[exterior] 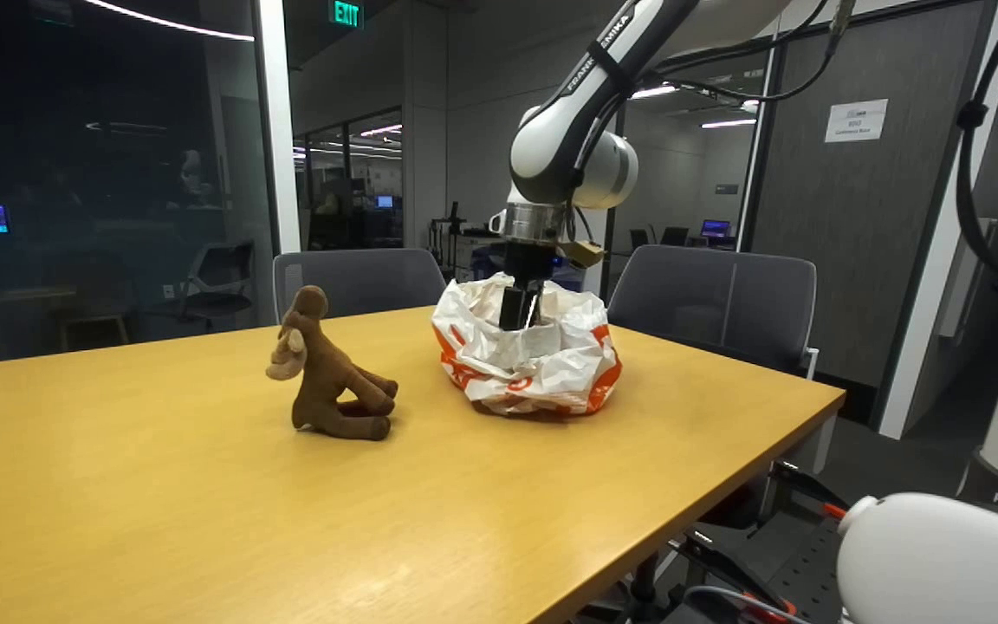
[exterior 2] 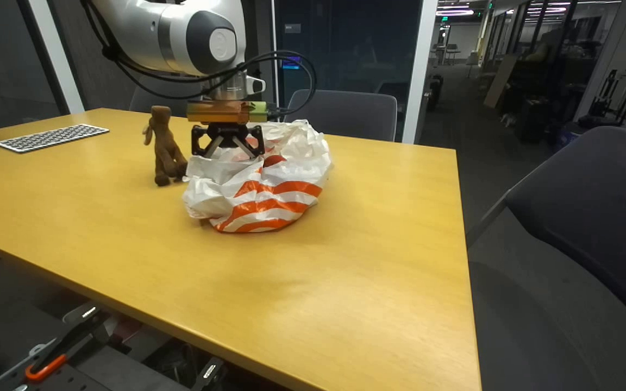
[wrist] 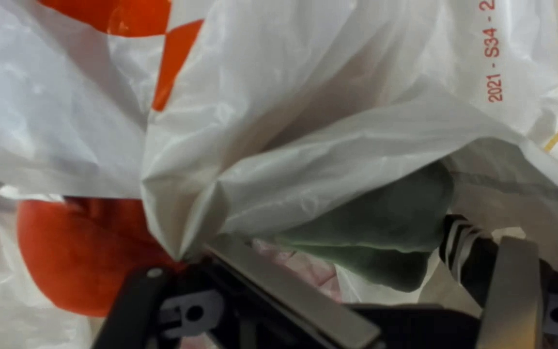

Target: Move the objects, which are in the plastic, to the table

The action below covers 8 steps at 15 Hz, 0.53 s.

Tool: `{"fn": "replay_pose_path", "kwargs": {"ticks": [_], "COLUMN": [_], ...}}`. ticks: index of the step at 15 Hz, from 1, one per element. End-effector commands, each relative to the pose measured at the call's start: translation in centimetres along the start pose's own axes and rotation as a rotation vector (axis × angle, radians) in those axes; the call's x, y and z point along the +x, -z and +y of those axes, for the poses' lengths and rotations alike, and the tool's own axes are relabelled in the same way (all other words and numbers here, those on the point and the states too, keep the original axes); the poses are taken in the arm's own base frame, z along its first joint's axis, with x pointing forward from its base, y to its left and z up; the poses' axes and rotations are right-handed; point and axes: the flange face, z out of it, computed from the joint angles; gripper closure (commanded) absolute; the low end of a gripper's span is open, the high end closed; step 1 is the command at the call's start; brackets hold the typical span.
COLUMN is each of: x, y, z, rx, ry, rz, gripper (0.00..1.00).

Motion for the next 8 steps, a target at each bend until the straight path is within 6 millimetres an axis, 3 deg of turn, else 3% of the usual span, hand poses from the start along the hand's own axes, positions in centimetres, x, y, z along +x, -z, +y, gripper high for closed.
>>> {"fn": "replay_pose_path", "kwargs": {"ticks": [1,2,3,5,8], "x": [0.3,0.3,0.31,0.37,0.49], "y": [-0.97,-1.2,-1.32,-1.38,-1.28], "z": [0.31,0.26,0.25,0.19,0.17], "rx": [-0.002,0.004,0.003,-0.002,-0.005], "ry": [0.012,0.016,0.017,0.022,0.023], "rz": [-0.004,-0.005,0.0,0.005,0.01], "gripper": [0.0,0.0,0.25,0.32,0.56]}}
